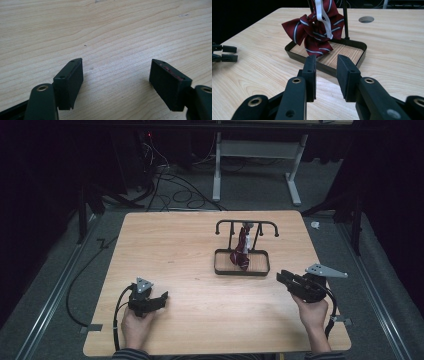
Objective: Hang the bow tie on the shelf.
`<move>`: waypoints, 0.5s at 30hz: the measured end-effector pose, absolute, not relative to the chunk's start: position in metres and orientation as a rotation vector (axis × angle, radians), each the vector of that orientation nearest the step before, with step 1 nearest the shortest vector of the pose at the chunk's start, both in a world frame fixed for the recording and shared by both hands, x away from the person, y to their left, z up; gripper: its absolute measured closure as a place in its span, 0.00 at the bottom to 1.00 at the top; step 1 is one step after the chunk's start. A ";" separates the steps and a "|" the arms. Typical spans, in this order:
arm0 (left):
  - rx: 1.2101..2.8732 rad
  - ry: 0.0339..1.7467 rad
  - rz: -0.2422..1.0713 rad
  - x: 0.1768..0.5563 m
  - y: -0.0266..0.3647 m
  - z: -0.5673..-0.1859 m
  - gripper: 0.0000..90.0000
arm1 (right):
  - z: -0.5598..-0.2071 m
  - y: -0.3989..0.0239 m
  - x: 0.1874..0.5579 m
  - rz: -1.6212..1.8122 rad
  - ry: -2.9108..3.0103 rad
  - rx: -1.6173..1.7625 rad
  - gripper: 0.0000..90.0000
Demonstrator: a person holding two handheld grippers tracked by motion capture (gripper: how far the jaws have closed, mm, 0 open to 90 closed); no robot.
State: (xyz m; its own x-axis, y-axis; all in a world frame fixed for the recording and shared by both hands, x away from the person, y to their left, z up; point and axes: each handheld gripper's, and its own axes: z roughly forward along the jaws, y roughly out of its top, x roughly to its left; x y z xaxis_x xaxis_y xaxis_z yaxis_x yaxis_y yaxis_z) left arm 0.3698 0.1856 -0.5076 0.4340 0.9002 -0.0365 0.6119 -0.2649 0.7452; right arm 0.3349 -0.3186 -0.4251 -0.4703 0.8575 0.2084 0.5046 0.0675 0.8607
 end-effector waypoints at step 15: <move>1.989 1.269 0.527 0.370 0.186 -0.508 0.31 | -0.441 -0.307 0.335 1.353 2.065 1.373 0.79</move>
